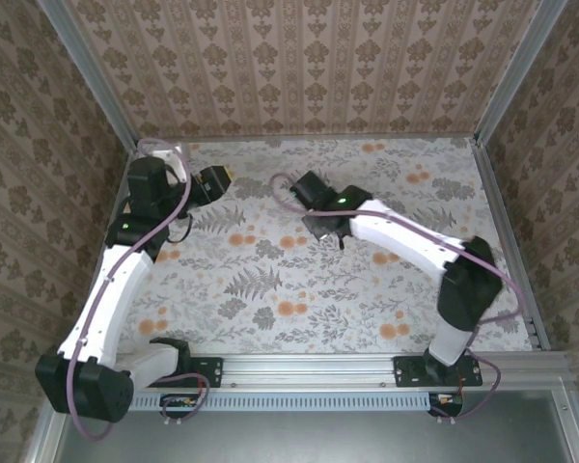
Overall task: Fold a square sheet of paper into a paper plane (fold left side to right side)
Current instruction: Turn over the paper at the center of the table.
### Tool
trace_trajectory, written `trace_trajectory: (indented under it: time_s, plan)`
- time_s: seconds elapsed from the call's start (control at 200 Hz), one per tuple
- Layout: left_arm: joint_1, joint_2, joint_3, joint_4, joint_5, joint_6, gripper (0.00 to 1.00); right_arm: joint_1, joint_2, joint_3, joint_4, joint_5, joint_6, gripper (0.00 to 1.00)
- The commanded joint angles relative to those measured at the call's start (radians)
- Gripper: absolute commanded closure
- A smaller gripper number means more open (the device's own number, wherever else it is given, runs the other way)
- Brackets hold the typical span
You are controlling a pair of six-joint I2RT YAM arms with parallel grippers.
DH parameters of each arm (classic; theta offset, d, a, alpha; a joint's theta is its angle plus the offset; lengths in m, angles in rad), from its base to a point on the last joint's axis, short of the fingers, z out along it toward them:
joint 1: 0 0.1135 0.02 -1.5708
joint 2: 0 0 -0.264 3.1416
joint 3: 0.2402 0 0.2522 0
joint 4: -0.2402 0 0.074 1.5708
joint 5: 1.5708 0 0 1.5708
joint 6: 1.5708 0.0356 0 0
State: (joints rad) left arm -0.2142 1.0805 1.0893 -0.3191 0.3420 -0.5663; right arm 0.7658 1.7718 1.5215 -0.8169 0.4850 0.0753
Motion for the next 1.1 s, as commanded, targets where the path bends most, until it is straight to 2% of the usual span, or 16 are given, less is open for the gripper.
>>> trace_trajectory:
  time_s: [0.0,0.1,0.37,0.52,0.835,0.935,1.095]
  plan:
    - [0.025,-0.040,-0.023,-0.066,-0.087,0.041,0.31,0.056,0.102,0.067,-0.186,0.384,-0.132,0.89]
    - [0.041,-0.061,-0.035,-0.073,-0.087,0.039,0.31,0.092,0.195,0.102,-0.207,0.443,-0.167,0.88]
    - [0.058,-0.049,-0.049,-0.071,-0.049,0.028,0.31,0.139,0.416,0.178,-0.277,0.395,-0.165,0.87]
    - [0.059,-0.022,-0.048,-0.078,-0.010,0.020,0.31,0.149,0.449,0.201,-0.305,0.235,-0.141,0.82]
    - [0.061,0.071,-0.091,-0.035,0.160,-0.044,0.30,0.137,0.351,0.192,-0.327,-0.109,-0.039,0.49]
    - [0.060,0.099,-0.132,0.007,0.210,-0.081,0.29,0.126,0.264,0.143,-0.303,-0.209,0.005,0.39]
    - [0.033,0.162,-0.209,0.113,0.260,-0.166,0.29,0.088,0.056,-0.013,-0.195,-0.329,0.083,0.29]
